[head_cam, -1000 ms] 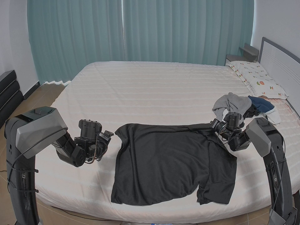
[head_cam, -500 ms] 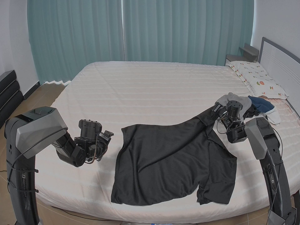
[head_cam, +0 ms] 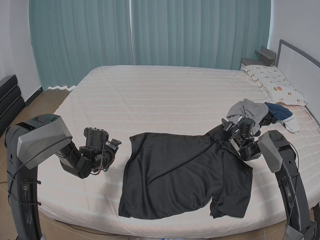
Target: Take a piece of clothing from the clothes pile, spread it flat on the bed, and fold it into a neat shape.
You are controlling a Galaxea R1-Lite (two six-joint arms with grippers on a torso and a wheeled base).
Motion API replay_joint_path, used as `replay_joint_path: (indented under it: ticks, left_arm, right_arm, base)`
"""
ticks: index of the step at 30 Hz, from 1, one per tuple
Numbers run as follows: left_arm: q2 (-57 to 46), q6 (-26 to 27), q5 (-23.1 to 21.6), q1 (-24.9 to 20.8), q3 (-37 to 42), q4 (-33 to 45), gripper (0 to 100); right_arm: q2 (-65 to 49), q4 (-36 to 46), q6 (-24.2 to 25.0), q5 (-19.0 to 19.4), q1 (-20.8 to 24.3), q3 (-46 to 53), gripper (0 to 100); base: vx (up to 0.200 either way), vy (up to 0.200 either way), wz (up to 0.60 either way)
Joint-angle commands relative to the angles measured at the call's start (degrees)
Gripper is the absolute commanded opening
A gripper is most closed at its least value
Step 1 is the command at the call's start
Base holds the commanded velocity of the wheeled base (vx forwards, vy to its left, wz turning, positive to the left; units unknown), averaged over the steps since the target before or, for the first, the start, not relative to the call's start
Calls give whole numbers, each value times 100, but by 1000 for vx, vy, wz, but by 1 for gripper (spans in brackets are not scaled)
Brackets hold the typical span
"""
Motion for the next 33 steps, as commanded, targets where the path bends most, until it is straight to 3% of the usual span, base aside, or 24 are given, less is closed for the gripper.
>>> replay_joint_path:
  ticks: [1,4,9,10,13,19,22,23,27,33]
  left_arm:
    - [0,51,-5,-5,304,-544,100]
    - [-43,130,4,-49,392,-640,100]
    - [-448,147,-5,-216,577,-596,100]
    - [-659,218,-5,-313,726,-561,100]
    - [-949,226,-22,-436,1051,-517,100]
    - [-949,86,-136,-673,1623,-596,100]
    - [-975,-20,-409,-796,1842,-614,100]
    - [-1001,-20,-593,-849,2009,-693,100]
    - [-1045,-28,-637,-849,2247,-1045,100]
    - [-1063,-28,-681,-831,2545,-1124,100]
  right_arm:
    - [-1412,-641,170,279,-163,2138,100]
    - [-1975,-887,187,358,-198,2946,100]
    - [-2985,-1010,785,587,-304,4168,100]
    - [-3390,-1010,1172,771,-356,4687,100]
    - [-3891,-1037,1602,1079,-321,5662,100]
    - [-4374,-1248,1927,1650,-260,7323,100]
    - [-4418,-1248,1989,1738,-251,7754,100]
    - [-4409,-1256,2165,1791,-260,8000,100]
    - [-4269,-1327,2701,2134,-286,8308,100]
    - [-4172,-1626,2639,2274,-277,8571,100]
  base:
    - [0,0,0]
    - [0,0,0]
    - [0,0,0]
    - [0,0,0]
    - [0,0,0]
    - [-67,0,0]
    - [-200,0,0]
    - [-200,0,0]
    - [0,0,0]
    - [0,0,0]
